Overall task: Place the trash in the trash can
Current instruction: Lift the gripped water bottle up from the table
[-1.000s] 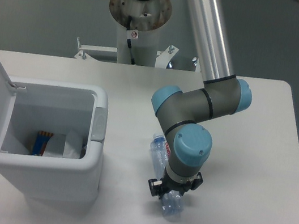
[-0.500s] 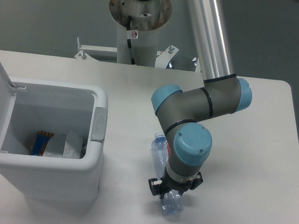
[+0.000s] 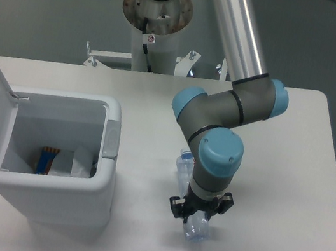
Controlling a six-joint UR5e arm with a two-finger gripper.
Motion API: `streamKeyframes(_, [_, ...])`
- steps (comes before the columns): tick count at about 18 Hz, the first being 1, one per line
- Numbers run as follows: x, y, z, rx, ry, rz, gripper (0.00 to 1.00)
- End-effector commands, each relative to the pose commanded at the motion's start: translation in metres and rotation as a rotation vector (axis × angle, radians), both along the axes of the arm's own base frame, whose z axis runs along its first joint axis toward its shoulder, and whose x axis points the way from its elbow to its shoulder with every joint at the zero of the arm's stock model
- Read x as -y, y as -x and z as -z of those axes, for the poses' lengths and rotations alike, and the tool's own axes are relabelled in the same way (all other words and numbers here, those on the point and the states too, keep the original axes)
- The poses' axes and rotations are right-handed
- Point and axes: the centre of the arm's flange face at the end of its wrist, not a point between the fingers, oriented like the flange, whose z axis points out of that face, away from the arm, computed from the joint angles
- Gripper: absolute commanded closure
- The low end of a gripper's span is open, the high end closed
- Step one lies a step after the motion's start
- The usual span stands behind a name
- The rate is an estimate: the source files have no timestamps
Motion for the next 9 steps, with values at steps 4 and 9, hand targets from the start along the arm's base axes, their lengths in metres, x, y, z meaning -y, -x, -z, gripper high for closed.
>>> streamKeyframes(4, [-0.002,0.001,-0.023,-0.02,-0.043,0.003,0.42])
streamKeyframes(9, [0.002,0.004,-0.077,-0.035,-0.158,0.005,0.42])
